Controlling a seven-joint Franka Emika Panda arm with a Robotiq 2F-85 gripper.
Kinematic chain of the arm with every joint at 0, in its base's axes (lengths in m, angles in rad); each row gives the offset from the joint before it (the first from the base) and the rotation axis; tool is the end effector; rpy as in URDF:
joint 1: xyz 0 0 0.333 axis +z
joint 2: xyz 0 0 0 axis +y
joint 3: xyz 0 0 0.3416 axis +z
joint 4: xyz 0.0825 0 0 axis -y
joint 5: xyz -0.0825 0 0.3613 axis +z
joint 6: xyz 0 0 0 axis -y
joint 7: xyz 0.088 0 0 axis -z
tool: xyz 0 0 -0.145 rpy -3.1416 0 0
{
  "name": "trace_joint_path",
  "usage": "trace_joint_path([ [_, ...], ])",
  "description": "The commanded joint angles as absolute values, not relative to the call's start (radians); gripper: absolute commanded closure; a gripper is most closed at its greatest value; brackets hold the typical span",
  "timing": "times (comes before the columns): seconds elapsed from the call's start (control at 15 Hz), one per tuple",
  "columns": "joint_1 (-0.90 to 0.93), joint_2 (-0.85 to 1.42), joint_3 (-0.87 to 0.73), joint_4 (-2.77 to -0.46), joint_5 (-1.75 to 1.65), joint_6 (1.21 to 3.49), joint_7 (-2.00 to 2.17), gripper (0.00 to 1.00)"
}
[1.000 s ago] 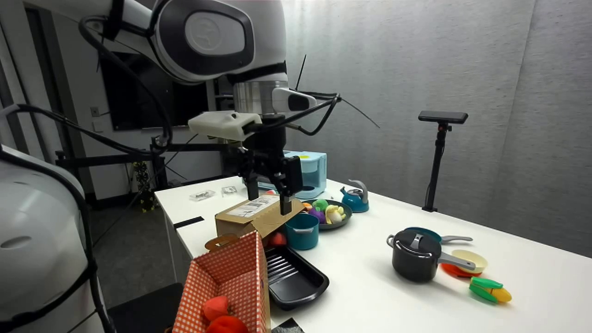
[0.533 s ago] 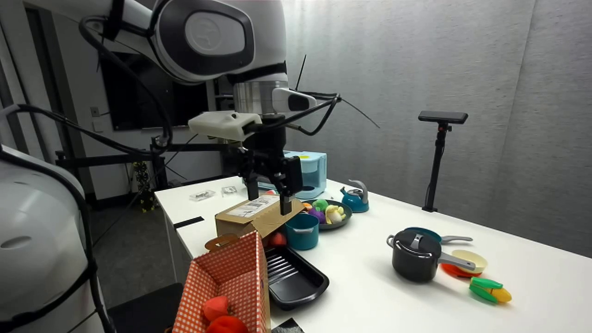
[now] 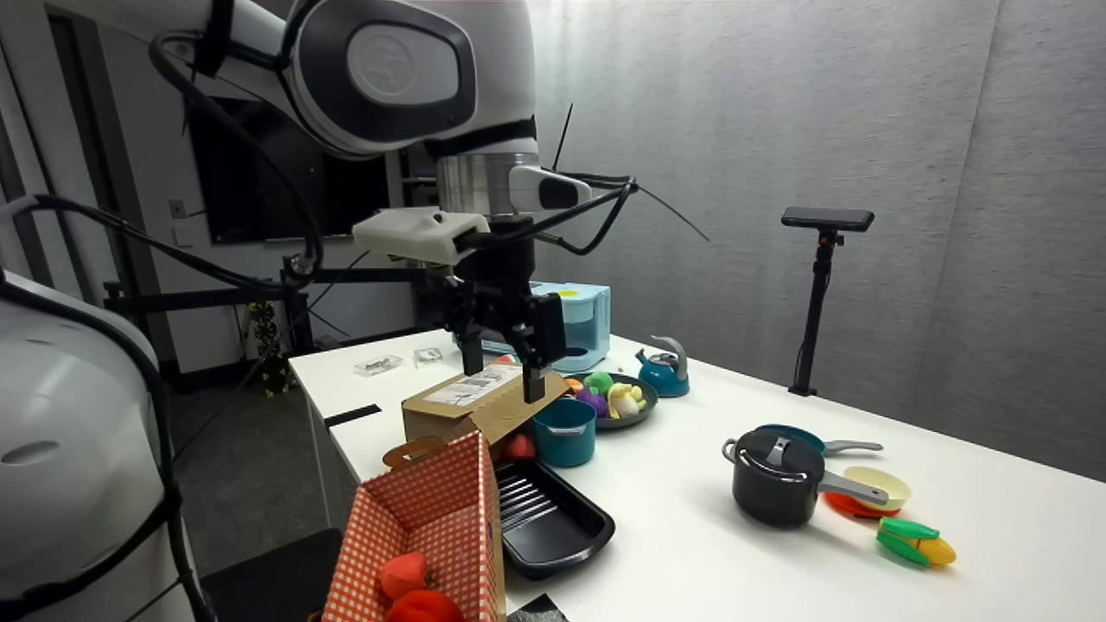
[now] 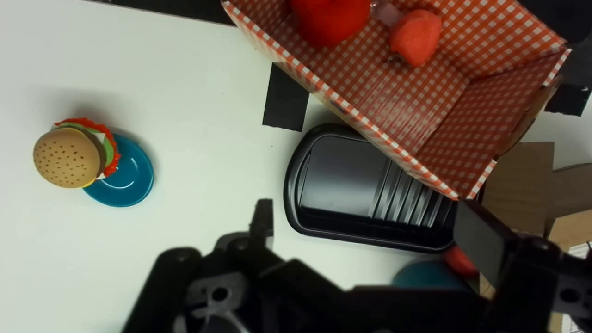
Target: Transfer the lid from the black pot to the green pot
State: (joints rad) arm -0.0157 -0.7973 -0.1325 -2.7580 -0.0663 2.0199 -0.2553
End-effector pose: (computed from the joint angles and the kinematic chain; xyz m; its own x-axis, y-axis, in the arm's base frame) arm 0.2724 -0.0450 0.4281 0.9835 0.1695 0.0630 0.1710 -0.9851 -0.0181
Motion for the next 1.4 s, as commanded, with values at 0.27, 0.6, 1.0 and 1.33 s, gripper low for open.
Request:
trace_joint_path([
  [0.27,-0.024,-0.677,-0.138,-2.739,-0.079,2.117,-0.261,0.00],
  [0.6,-0.037,-0.534,-0.143,-2.700,-0.080,2.234,-0.257,0.00],
  [1.0,-0.067,-0.340,-0.146,-2.606,-0.070,2.332,-0.228,0.07],
  [1.33,-0.084,-0.201,-0.139,-2.500,-0.068,2.370,-0.195,0.08],
])
